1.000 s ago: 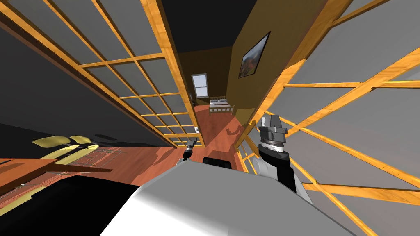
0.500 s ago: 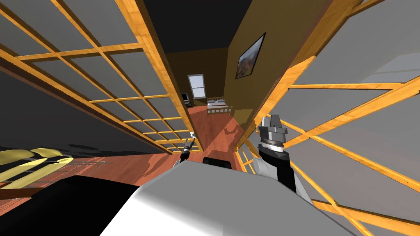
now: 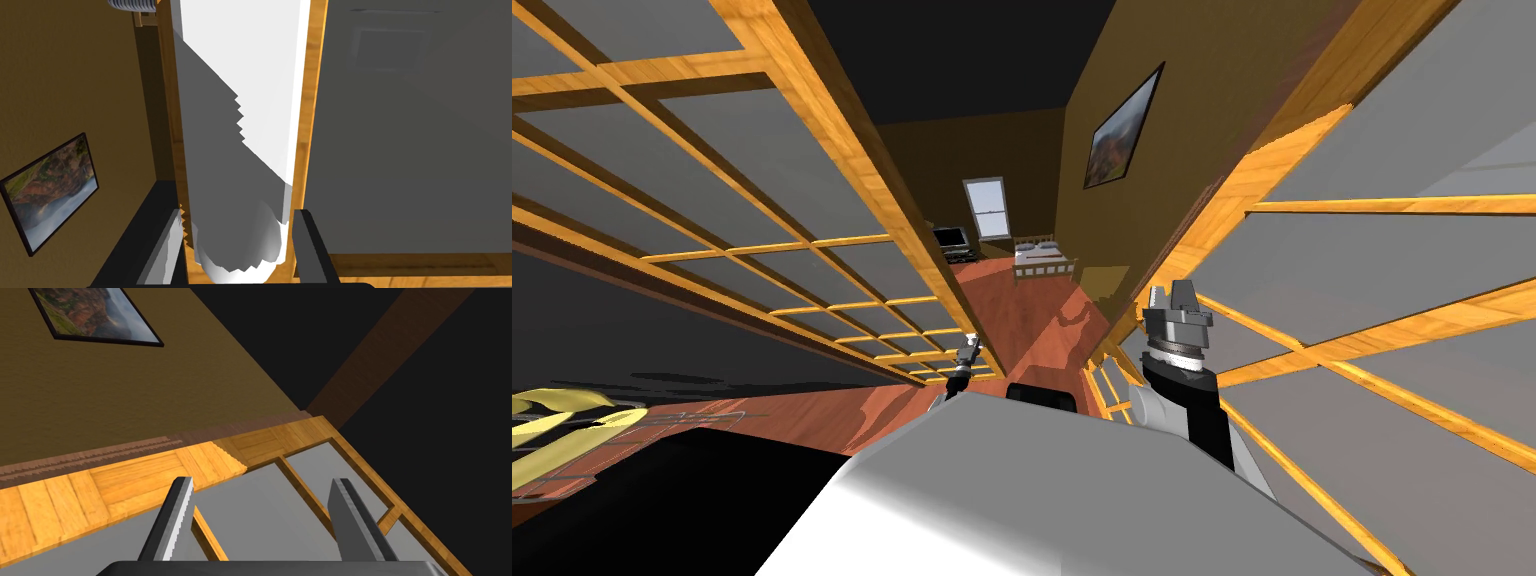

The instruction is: Pull the door open

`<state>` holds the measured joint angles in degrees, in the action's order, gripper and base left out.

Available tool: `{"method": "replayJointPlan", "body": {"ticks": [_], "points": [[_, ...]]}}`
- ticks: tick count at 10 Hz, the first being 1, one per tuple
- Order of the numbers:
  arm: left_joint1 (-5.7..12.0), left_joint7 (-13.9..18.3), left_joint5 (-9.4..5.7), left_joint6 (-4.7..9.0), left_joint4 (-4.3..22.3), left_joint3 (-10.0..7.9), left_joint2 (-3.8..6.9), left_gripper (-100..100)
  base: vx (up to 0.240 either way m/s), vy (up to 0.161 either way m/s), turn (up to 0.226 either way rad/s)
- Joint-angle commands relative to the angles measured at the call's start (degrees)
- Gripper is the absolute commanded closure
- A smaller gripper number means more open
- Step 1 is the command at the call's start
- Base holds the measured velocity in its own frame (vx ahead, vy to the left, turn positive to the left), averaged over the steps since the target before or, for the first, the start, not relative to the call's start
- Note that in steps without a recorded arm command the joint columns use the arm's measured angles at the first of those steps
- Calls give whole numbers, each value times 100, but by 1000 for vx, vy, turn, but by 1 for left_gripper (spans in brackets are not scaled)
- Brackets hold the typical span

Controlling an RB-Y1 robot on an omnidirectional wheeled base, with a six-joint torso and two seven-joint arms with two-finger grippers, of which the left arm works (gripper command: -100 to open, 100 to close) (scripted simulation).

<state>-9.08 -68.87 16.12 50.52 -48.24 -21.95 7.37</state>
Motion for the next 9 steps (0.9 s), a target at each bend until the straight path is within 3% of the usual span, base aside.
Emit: {"method": "replayJointPlan", "body": {"ticks": [1, 5, 9], "points": [[7, -2, 3, -6, 1, 6, -3, 100, -36, 2, -9], [7, -2, 3, -6, 1, 6, -3, 100, -9, 1, -6], [3, 518, -201, -12, -14, 131, -2, 100, -41, 7, -35]]}}
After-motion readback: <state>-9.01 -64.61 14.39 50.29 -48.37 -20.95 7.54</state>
